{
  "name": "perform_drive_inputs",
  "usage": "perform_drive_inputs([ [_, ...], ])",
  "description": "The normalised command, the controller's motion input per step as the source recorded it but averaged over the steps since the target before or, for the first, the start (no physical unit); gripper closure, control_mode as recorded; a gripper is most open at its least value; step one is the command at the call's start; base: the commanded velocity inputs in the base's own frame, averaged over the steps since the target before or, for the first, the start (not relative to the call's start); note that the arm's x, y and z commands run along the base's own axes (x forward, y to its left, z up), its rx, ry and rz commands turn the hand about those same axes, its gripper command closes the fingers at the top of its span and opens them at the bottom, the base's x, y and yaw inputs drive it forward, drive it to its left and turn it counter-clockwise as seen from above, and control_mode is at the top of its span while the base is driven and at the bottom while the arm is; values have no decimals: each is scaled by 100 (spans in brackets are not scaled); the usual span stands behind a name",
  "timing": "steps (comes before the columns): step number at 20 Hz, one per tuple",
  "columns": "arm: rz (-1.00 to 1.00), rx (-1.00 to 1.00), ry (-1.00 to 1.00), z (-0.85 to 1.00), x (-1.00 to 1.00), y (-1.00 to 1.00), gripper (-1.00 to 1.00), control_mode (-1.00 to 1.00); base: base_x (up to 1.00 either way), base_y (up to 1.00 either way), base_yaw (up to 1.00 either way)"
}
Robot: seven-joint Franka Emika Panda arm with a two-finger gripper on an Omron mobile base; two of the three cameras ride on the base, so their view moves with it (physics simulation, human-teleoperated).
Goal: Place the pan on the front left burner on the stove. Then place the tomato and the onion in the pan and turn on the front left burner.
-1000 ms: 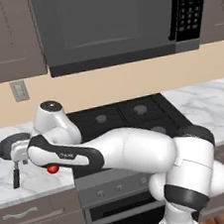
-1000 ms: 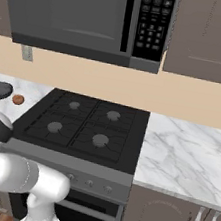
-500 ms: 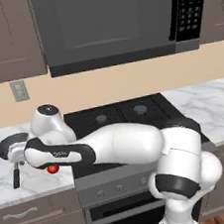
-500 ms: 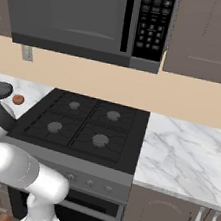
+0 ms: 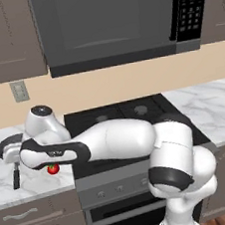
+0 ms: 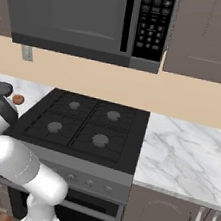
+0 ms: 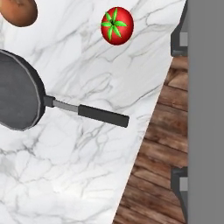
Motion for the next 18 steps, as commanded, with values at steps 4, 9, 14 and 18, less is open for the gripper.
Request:
perform_drive_inputs([
  [4, 0, -10, 0, 0, 4, 18, -100, -100, 0, 0, 0],
  [9, -1, -7, 0, 0, 0, 12, -100, -100, 0, 0, 0],
  [14, -1, 0, 0, 0, 0, 3, -100, -100, 0, 0, 0],
  [18, -5, 0, 0, -2, 8, 0, -100, -100, 0, 0, 0],
])
